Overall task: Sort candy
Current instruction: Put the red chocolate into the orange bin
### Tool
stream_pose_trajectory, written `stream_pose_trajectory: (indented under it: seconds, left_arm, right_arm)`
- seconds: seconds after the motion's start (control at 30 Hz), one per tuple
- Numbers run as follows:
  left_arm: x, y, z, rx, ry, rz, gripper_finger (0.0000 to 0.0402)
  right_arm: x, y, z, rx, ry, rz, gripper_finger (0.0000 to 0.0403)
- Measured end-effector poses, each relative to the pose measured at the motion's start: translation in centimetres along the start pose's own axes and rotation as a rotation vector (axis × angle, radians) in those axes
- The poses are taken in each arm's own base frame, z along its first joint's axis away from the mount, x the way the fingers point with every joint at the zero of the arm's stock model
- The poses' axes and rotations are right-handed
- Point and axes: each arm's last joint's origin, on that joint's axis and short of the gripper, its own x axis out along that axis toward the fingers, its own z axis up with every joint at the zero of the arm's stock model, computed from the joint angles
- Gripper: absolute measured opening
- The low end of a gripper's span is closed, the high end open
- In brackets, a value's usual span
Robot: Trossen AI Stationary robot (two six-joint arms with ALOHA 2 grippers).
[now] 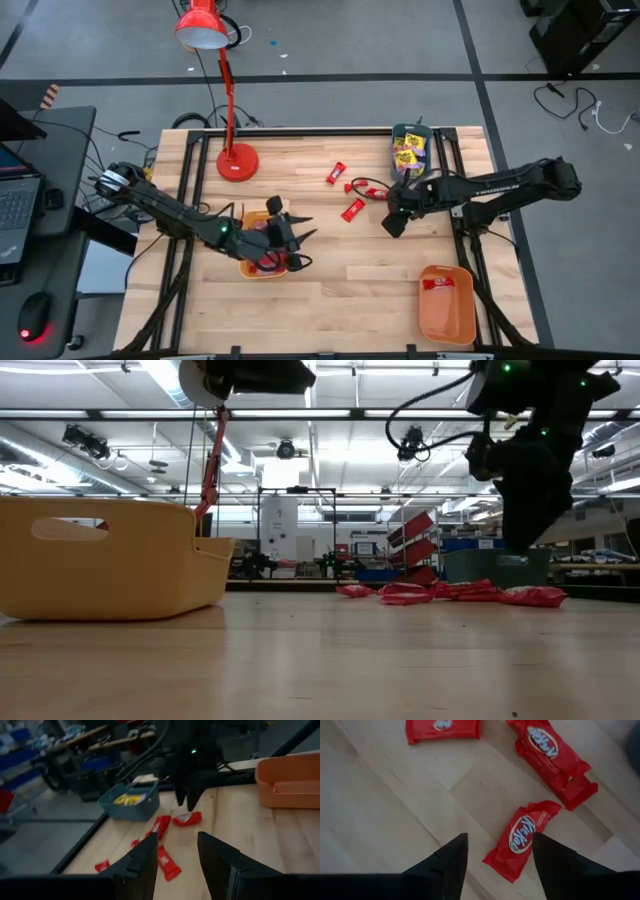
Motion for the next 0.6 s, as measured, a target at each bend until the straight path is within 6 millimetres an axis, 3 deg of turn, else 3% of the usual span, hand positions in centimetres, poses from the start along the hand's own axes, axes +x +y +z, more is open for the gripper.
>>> stream_pose_trajectory:
  seconds: [0.6]
  left_arm:
    - [-0.5, -0.5, -0.4, -0.187, 0.026, -0.011, 0.0141]
  right_arm:
    - [4.0, -2.0, -2.6, 0.082, -0.025, -0.033, 0.021]
